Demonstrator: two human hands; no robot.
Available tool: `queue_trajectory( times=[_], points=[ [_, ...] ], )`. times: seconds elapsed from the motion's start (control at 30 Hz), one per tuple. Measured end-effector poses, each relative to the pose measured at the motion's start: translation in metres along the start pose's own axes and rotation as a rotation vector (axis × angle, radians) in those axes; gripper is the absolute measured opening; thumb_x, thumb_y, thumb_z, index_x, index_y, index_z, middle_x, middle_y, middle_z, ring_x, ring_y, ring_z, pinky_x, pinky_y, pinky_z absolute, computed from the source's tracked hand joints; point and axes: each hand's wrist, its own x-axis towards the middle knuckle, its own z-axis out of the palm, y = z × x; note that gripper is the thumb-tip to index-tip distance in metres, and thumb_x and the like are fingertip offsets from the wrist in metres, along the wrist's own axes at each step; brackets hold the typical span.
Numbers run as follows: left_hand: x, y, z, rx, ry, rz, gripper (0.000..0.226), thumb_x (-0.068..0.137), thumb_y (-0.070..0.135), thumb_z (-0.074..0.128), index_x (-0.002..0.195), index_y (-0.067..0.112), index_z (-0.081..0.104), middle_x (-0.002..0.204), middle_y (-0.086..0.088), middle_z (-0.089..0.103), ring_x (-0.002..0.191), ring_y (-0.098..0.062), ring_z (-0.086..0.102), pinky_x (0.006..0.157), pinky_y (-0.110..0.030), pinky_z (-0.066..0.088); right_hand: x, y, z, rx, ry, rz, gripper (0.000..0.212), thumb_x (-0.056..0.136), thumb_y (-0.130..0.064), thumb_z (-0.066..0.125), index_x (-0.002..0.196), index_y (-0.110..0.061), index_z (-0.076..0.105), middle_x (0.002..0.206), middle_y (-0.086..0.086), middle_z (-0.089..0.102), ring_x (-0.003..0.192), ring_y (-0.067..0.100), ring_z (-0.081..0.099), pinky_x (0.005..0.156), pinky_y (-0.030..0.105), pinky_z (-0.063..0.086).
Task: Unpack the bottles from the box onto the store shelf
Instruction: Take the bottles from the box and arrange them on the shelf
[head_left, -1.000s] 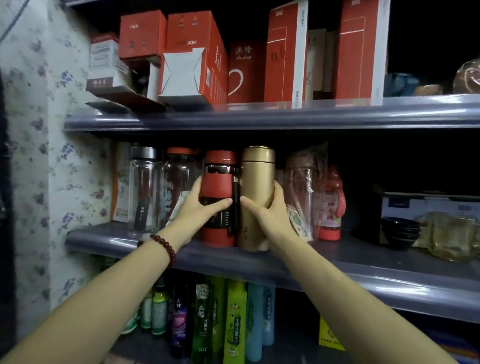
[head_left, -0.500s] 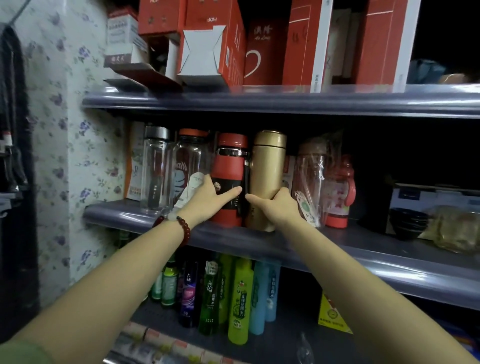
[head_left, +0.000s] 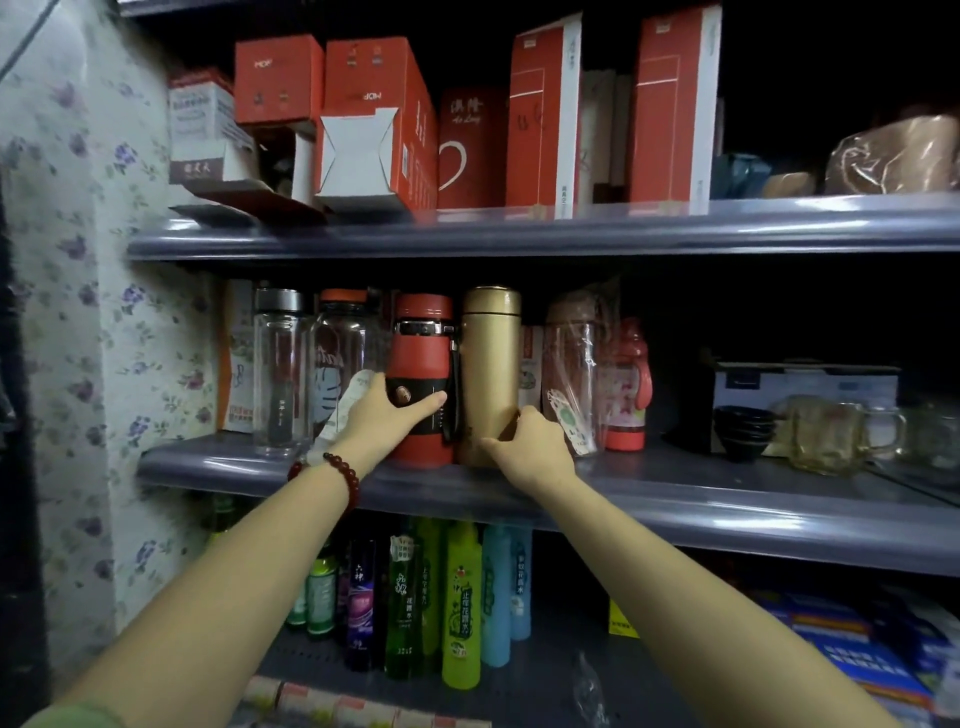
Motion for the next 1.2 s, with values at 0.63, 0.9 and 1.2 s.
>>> queue_trajectory(
  times=[0.63,0.9,1.2],
  points=[
    [-0.015,0.0,-0.02,0.53,-0.042,0.103,0.058,0.084,0.049,0.062,0.116,0.001,0.054,0.126,-0.014,0.051,0.104,-0.028,0.058,0.092,-0.039,0.051,-0.019,0.0,-0.005,-0.119,0.087,-0.163,0.023,0.086,-0.02,0.061,0.104,-0.007,0.057,0.102,0.013,0.066,0.093,0.033,0.063,0.079,0.043,0.055],
    [-0.05,-0.004,-0.057,0.679,-0.058,0.07,0.046,0.085,0.032,0.066,0.123,0.008,0.057,0.115,-0.015,0.064,0.106,-0.031,0.06,0.083,-0.03,0.045,-0.048,-0.026,0.006,-0.134,0.016,-0.412,0.023,0.086,-0.019,0.059,0.108,-0.011,0.063,0.104,0.011,0.068,0.097,0.031,0.063,0.079,0.041,0.054],
    [-0.123,-0.037,-0.11,0.854,0.01,-0.11,0.033,0.083,0.028,0.066,0.11,0.009,0.064,0.106,-0.012,0.068,0.1,-0.028,0.062,0.083,-0.033,0.05,-0.08,-0.053,0.058,-0.093,-0.228,-0.648,0.025,0.086,-0.021,0.062,0.109,-0.011,0.061,0.107,0.011,0.067,0.1,0.031,0.062,0.08,0.04,0.054]
  ],
)
